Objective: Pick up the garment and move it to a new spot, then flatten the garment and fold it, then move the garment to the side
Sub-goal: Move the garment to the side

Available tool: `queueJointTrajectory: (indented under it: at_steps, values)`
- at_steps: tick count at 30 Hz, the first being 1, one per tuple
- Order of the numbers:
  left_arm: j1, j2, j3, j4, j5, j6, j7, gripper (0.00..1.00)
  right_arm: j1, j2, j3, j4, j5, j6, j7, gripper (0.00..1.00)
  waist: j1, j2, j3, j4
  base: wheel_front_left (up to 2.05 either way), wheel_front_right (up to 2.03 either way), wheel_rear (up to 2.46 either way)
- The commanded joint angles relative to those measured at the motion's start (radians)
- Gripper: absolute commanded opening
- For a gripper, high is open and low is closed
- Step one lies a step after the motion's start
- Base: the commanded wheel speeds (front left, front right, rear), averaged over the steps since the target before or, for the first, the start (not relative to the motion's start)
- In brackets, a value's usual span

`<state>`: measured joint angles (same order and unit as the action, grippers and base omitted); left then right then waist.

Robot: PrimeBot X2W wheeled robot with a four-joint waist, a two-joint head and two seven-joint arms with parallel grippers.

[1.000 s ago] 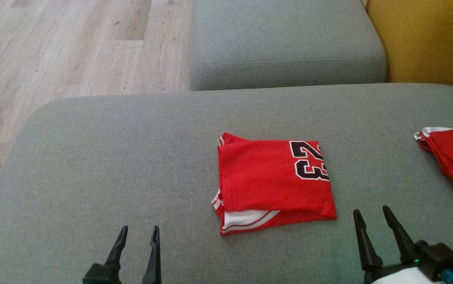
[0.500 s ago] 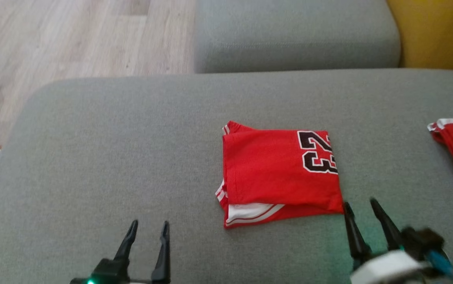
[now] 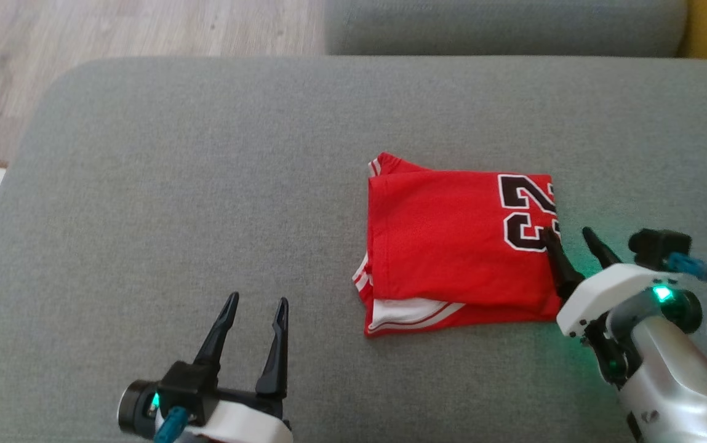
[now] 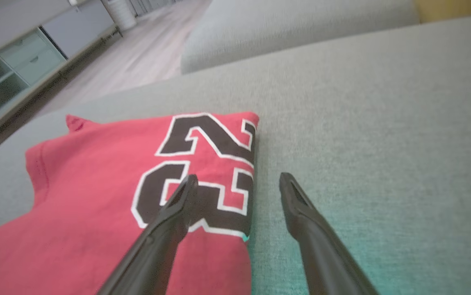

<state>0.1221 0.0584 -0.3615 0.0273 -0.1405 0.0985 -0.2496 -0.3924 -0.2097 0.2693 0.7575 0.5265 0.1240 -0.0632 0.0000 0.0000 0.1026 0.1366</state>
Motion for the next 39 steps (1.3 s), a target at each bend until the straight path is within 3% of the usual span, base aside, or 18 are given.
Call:
queueJointTrajectory:
  at_steps: [1, 5, 6, 7, 8, 15, 26, 33, 39]
  values:
    - [-0.044, -0.008, 0.023, -0.034, -0.006, 0.010, -0.012, 1.00, -0.036, -0.009, 0.035, 0.009, 0.016, 0.007, 0.022, 1.00, 0.0000, 0.0000, 0.017, 0.008, 0.00, 0.00, 0.00]
    - [-0.055, -0.008, 0.020, -0.033, -0.009, 0.017, -0.012, 1.00, -0.062, 0.002, 0.074, 0.097, 0.047, 0.007, 0.074, 1.00, 0.0000, 0.0000, 0.029, 0.005, 0.00, 0.00, 0.00]
    - [-0.056, -0.008, 0.020, -0.033, -0.010, 0.018, -0.012, 1.00, -0.066, 0.008, 0.086, 0.106, 0.057, 0.007, 0.074, 0.71, 0.0000, 0.0000, 0.031, 0.002, 0.00, 0.00, 0.00]
    - [-0.057, -0.008, 0.020, -0.032, -0.010, 0.019, -0.012, 1.00, -0.070, 0.011, 0.096, 0.109, 0.068, 0.007, 0.065, 0.06, 0.0000, 0.0000, 0.031, -0.002, 0.00, 0.00, 0.00]
    - [-0.057, -0.008, 0.021, -0.031, -0.009, 0.020, -0.012, 1.00, -0.073, 0.014, 0.107, 0.114, 0.077, 0.007, 0.055, 0.00, 0.0000, 0.0000, 0.031, -0.008, 0.00, 0.00, 0.00]
    - [-0.064, -0.008, 0.033, -0.037, -0.006, 0.021, -0.012, 1.00, -0.118, -0.033, 0.165, 0.129, 0.064, 0.007, -0.032, 0.00, 0.0000, 0.0000, 0.034, -0.076, 0.00, 0.00, 0.00]
    - [-0.102, -0.008, 0.042, -0.052, 0.010, 0.015, -0.012, 1.00, -0.326, -0.280, 0.253, 0.052, -0.021, 0.007, -0.014, 0.00, 0.0000, 0.0000, 0.089, -0.285, 0.00, 0.00, 0.00]
    - [-0.137, -0.008, 0.045, -0.060, 0.022, 0.010, -0.012, 1.00, -0.412, -0.437, 0.235, 0.019, -0.038, 0.007, 0.040, 0.00, 0.0000, 0.0000, 0.121, -0.322, 0.00, 0.00, 0.00]
    - [-0.145, -0.008, 0.054, -0.061, 0.036, -0.003, -0.012, 1.00, -0.435, -0.515, 0.191, 0.013, -0.055, 0.007, 0.055, 0.00, 0.0000, 0.0000, 0.144, -0.314, 0.00, 0.00, 0.00]
